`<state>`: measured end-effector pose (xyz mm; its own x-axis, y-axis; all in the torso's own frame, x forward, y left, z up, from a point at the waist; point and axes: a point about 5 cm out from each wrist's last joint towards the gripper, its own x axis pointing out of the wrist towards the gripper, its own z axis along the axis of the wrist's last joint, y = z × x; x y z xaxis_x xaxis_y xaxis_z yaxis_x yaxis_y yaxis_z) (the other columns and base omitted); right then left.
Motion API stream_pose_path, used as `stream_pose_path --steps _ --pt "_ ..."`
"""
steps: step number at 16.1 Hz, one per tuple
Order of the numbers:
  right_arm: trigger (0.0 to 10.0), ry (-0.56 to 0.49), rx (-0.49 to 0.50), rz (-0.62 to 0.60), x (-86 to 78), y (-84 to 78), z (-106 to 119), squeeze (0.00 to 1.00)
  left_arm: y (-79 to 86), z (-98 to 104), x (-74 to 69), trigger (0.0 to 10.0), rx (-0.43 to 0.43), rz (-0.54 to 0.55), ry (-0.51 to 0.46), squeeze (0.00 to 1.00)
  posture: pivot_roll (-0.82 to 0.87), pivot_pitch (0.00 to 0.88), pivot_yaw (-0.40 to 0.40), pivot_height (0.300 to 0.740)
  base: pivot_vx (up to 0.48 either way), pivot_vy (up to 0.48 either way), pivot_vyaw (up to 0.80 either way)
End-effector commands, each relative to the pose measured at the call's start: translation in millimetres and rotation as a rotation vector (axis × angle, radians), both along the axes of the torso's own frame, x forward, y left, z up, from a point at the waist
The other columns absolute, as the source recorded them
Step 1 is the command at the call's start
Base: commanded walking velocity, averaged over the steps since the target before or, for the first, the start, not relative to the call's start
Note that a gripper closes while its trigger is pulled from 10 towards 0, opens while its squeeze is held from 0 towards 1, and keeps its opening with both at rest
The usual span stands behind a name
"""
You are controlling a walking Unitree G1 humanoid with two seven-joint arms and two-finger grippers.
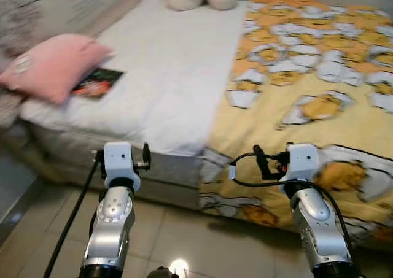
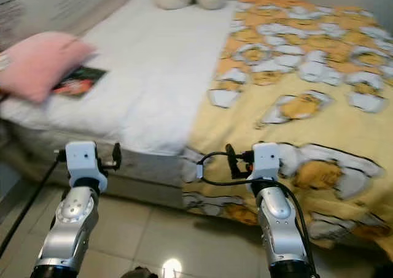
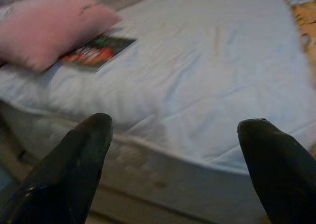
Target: Clean up the room
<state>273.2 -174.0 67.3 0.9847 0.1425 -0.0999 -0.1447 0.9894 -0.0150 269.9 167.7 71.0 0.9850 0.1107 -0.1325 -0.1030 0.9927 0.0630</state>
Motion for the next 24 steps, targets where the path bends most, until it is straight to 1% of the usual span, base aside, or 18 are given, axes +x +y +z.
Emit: stream_pose_path --steps 1,3,6,8,10,11,15,16,17,18,19,20,21,22,23,24 --pt "10.0 0.009 0.021 0.030 0.4 6.2 -3 1.00 1.2 -9 0.0 10.0 -0.005 -0.008 0.052 0.00 -0.14 0.000 0.055 0.740 0.000 0.000 0.58" --pt "10.0 0.023 0.032 0.029 2.0 5.6 -5 1.00 0.6 -6 5.4 10.0 0.003 0.001 0.045 0.00 -0.14 0.000 0.055 0.740 0.000 0.000 0.58" --pt "10.0 0.038 0.043 0.033 0.9 6.1 -7 1.00 5.8 -2 6.4 10.0 0.017 0.021 0.029 0.00 -0.15 0.000 0.056 0.740 0.000 0.000 0.57" --pt "10.0 0.048 0.041 0.023 -1.7 3.8 -11 1.00 7.7 -3 5.4 10.0 0.012 0.033 0.026 0.00 -0.15 0.000 0.062 0.740 0.000 -0.397 0.57" --pt "10.0 0.061 0.048 0.014 -3.4 2.9 -14 1.00 4.8 1 7.2 10.0 0.042 0.022 0.013 0.00 -0.15 0.000 0.068 0.740 0.000 -0.480 0.58" --pt "10.0 0.065 0.047 0.014 -4.0 3.2 -16 1.00 3.0 4 8.4 10.0 0.085 0.001 0.007 0.00 -0.15 0.000 0.071 0.740 0.000 -0.480 0.58" --pt "10.0 0.082 0.054 0.024 -7.4 5.9 -20 1.00 -0.3 5 8.0 10.0 0.116 -0.023 0.029 0.00 -0.14 0.000 0.079 0.740 0.000 -0.480 0.57" --pt "10.0 0.086 0.056 0.027 -8.6 6.3 -22 1.00 0.5 2 5.6 10.0 0.110 -0.027 0.046 0.00 -0.14 0.000 0.082 0.740 0.000 -0.480 0.58" --pt "10.0 0.092 0.060 0.035 -12.3 6.0 -23 1.00 2.1 -5 -4.9 10.0 0.096 -0.076 0.088 0.00 -0.14 0.000 0.077 0.740 0.000 -0.480 0.58" --pt "10.0 0.097 0.054 0.051 -19.7 3.7 -24 1.00 3.6 -17 -22.4 10.0 0.077 -0.164 0.162 0.00 -0.13 0.000 0.079 0.740 0.000 -0.480 0.57" --pt "10.0 0.122 0.038 0.065 -29.7 0.2 -30 1.00 4.3 -31 -40.0 10.0 0.035 -0.228 0.238 0.00 -0.13 0.000 0.080 0.740 0.000 -0.480 0.58" --pt "10.0 0.144 0.030 0.054 -33.7 -5.2 -35 1.00 -2.4 -33 -41.3 10.0 0.024 -0.249 0.250 0.00 -0.12 0.000 0.073 0.740 0.000 -0.480 0.58" --pt "10.0 0.147 0.028 0.051 -33.0 -6.1 -36 1.00 -6.6 -28 -35.1 10.0 0.041 -0.239 0.216 0.00 -0.12 0.000 0.071 0.740 0.000 -0.480 0.58" --pt "10.0 0.147 0.027 0.055 -31.5 -5.5 -36 1.00 -7.5 -24 -31.0 10.0 0.033 -0.220 0.190 0.00 -0.12 0.000 0.071 0.740 0.000 0.000 0.58" --pt "10.0 0.145 0.028 0.063 -28.9 -3.7 -36 1.00 -6.8 -18 -25.1 10.0 0.026 -0.183 0.148 0.00 -0.12 0.000 0.064 0.740 0.000 0.000 0.58" --pt "10.0 0.141 0.031 0.075 -26.5 -1.6 -34 1.00 -4.7 -11 -20.5 10.0 0.044 -0.156 0.111 0.00 -0.12 0.000 0.061 0.740 0.000 0.000 0.57"
